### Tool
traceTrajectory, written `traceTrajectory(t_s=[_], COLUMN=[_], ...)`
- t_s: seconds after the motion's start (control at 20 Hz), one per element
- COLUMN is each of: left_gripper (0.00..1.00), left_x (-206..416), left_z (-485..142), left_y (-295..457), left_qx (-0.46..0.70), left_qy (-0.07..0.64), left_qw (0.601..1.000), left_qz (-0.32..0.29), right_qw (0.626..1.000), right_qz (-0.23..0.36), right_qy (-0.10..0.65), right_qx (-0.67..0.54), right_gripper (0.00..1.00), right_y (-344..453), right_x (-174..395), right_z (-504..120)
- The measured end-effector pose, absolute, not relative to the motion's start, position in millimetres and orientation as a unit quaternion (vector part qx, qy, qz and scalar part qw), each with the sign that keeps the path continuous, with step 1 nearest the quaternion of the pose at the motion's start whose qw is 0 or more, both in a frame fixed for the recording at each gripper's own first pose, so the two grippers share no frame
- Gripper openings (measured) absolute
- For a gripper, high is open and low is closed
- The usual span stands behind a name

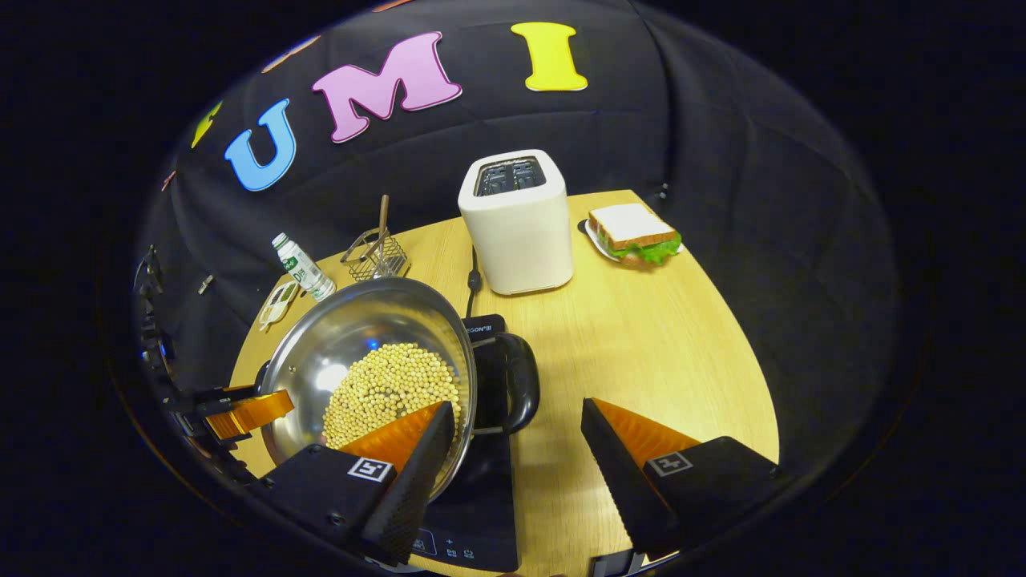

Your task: First push the handle of the pot to place it horizontally, then grasp the pot with both hands and set it on the induction cooktop.

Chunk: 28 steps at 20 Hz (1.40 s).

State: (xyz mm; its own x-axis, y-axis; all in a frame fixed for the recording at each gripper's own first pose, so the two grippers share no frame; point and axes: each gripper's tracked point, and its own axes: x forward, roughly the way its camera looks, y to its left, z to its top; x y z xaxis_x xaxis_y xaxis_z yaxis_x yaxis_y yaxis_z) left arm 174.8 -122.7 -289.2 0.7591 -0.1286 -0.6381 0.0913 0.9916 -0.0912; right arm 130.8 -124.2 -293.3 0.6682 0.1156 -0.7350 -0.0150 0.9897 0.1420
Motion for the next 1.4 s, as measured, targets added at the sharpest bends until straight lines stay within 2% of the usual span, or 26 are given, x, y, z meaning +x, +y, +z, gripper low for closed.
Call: traceTrajectory(t_s=[0.15,0.35,0.7,0.95,1.2,1.4], left_gripper=[0.95,0.96,0.95,0.95,0.95,0.95], left_x=[152.9,115.1,34.9,-17.8,-59.8,-72.1], left_z=[-255.8,-220.9,-96.4,-43.0,-45.0,-45.6], left_y=[-108.2,-67.2,-20.3,-19.1,-25.0,-28.9], left_qx=[-0.027,-0.017,0.006,0.052,0.024,0.014], left_qy=[0.295,0.249,0.088,0.021,0.017,0.004], left_qw=[0.954,0.968,0.995,0.998,0.998,0.998], left_qz=[-0.052,-0.01,0.039,0.04,0.057,0.066], right_qw=[0.928,0.951,0.987,0.998,1.0,0.999], right_qz=[0.013,0.001,0.006,0.015,0.023,0.043], right_qy=[0.366,0.305,0.159,0.05,-0.002,0.03], right_qx=[0.062,0.051,0.021,0.022,0.002,0.006], right_gripper=[0.99,0.99,0.99,0.98,0.98,0.98], right_y=[-131.7,-132.1,-107.2,-85.3,-82.1,-77.9], right_x=[114.3,86.7,34.0,4.4,-21.4,-21.3], right_z=[-258.3,-204.4,-92.9,-13.2,1.1,-28.8])
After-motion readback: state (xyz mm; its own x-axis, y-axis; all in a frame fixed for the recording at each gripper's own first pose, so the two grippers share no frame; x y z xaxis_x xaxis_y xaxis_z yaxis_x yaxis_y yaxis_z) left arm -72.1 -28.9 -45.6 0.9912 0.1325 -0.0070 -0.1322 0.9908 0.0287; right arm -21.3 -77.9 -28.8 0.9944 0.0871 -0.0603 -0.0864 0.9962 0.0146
